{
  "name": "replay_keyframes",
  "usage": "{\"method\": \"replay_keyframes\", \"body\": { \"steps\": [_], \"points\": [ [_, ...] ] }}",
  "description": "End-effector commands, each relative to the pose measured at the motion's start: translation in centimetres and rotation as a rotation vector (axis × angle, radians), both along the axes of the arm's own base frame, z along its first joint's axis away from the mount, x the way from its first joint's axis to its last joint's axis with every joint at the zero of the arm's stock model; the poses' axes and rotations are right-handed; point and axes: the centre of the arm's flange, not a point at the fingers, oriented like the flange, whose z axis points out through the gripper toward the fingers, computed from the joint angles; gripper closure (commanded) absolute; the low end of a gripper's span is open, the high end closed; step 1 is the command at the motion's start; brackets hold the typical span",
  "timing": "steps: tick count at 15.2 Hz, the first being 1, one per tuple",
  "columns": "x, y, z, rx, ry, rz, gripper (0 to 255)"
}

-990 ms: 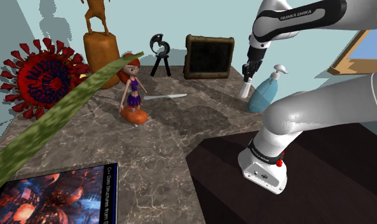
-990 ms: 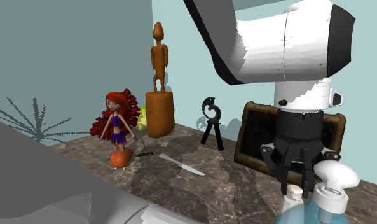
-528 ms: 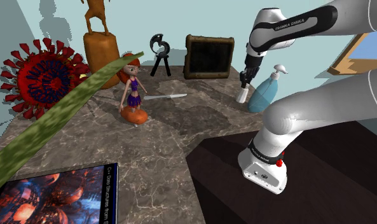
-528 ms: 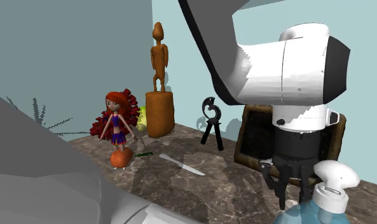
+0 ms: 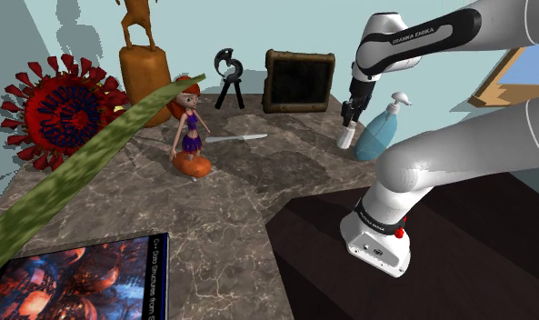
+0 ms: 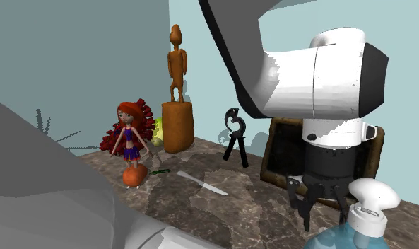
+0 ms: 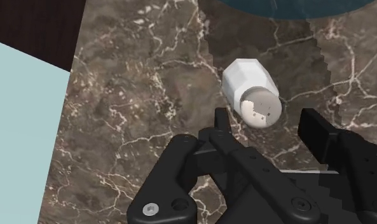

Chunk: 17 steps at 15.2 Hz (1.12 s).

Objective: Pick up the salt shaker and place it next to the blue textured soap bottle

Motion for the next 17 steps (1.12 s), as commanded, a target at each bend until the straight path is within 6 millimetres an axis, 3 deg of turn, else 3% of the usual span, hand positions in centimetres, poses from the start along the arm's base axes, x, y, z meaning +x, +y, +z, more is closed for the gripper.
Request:
{"method": "replay_keyframes", "body": {
  "steps": [1, 5, 9, 17],
  "points": [
    [0.0, 0.0, 0.0, 0.0, 0.0, 0.0, 0],
    [0.0, 0.0, 0.0, 0.0, 0.0, 0.0, 0],
    [0.5, 0.3, 5.0, 0.0, 0.0, 0.0, 0],
    [0.5, 0.3, 5.0, 0.0, 0.0, 0.0, 0]
  ]
}}
